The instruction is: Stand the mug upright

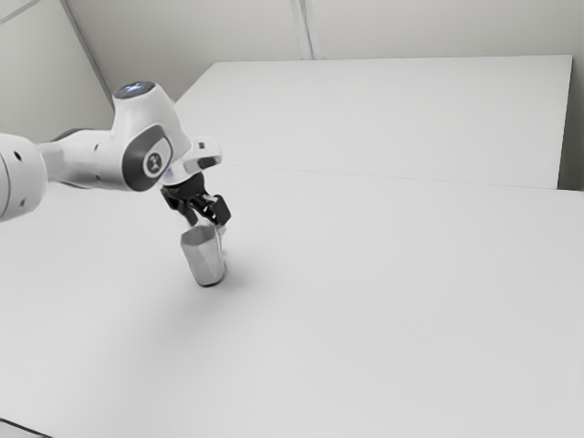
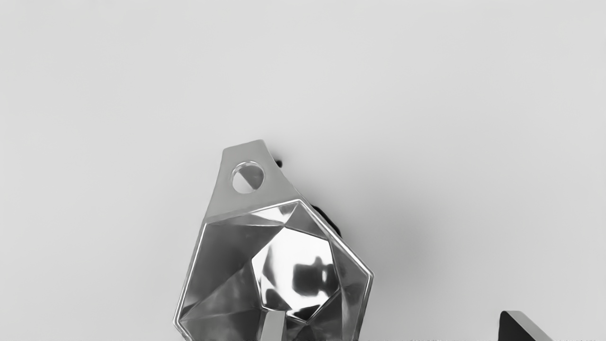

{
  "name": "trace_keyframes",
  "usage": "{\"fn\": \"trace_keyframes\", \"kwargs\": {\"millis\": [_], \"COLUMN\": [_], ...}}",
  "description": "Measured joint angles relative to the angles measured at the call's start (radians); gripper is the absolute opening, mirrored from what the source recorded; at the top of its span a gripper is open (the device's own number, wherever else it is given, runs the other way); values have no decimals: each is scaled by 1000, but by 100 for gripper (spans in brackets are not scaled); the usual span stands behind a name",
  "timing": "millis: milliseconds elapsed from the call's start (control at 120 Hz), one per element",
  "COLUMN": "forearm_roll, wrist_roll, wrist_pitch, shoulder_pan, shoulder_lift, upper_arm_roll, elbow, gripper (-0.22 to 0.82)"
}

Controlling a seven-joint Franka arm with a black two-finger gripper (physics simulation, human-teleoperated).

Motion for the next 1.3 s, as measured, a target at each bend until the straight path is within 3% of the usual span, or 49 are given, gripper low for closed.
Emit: {"fn": "trace_keyframes", "kwargs": {"millis": [267,658,783,992,1300], "forearm_roll": [-2,-33,-38,-40,-41], "wrist_roll": [-33,-61,-67,-74,-82], "wrist_pitch": [-66,-421,-526,-635,-684], "shoulder_pan": [-17,2,-2,-6,-7], "shoulder_lift": [-41,163,186,177,165], "upper_arm_roll": [-1,0,-3,-2,0], "elbow": [75,597,711,746,746], "gripper": [57,60,60,60,60]}}
